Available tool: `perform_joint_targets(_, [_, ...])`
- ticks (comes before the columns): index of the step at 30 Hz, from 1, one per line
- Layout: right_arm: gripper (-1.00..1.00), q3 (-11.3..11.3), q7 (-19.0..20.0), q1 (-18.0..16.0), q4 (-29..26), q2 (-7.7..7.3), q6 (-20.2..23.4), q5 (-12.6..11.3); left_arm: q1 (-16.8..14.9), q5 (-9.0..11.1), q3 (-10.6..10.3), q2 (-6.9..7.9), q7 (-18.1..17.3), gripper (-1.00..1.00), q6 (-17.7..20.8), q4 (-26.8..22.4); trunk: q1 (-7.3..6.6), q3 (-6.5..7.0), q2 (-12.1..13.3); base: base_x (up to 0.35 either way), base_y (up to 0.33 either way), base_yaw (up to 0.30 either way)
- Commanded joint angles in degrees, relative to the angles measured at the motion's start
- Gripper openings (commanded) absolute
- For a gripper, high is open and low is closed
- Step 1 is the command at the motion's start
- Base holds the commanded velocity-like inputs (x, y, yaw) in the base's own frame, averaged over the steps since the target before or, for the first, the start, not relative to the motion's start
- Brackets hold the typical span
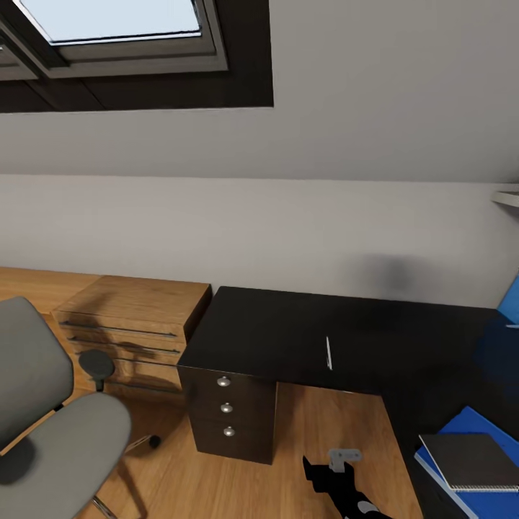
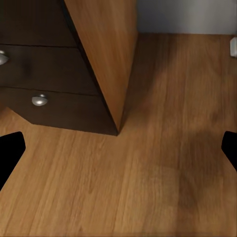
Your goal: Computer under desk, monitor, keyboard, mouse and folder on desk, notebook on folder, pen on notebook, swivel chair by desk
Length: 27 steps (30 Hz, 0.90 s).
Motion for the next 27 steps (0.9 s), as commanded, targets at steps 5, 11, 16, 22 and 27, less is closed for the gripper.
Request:
perform_joint_targets(5, [1.00,0.2,0.5,0.0,0.1,0.01,-0.3,-0.6,0.0,0.2,-0.4,0.04,0.5,1.00,-0.1,-0.1,0.01,-0.11,-0.1,0.000,0.005,-0.033])
perform_joint_targets(11, [1.00,0.2,0.4,0.0,0.1,0.14,-0.3,-0.6,0.0,0.2,-0.4,0.04,0.5,1.00,-0.1,-0.1,0.01,-0.12,-0.1,0.000,0.135,-0.003])
perform_joint_targets(16, [1.00,0.3,0.4,0.0,0.1,0.24,-0.5,-0.7,0.0,0.2,-0.4,0.05,0.5,1.00,-0.1,-0.1,0.01,-0.02,-0.1,0.000,0.226,-0.081])
perform_joint_targets(22, [1.00,0.2,0.4,0.0,0.1,0.34,-0.8,-0.7,0.0,0.2,-0.4,0.04,0.5,1.00,-0.1,-0.1,0.01,0.15,-0.1,0.000,0.241,-0.207])
perform_joint_targets(27, [1.00,0.2,0.4,0.0,0.1,0.31,-0.9,-0.7,0.0,0.2,-0.4,0.04,0.5,1.00,-0.1,-0.1,0.01,0.20,-0.1,0.000,0.146,-0.164])
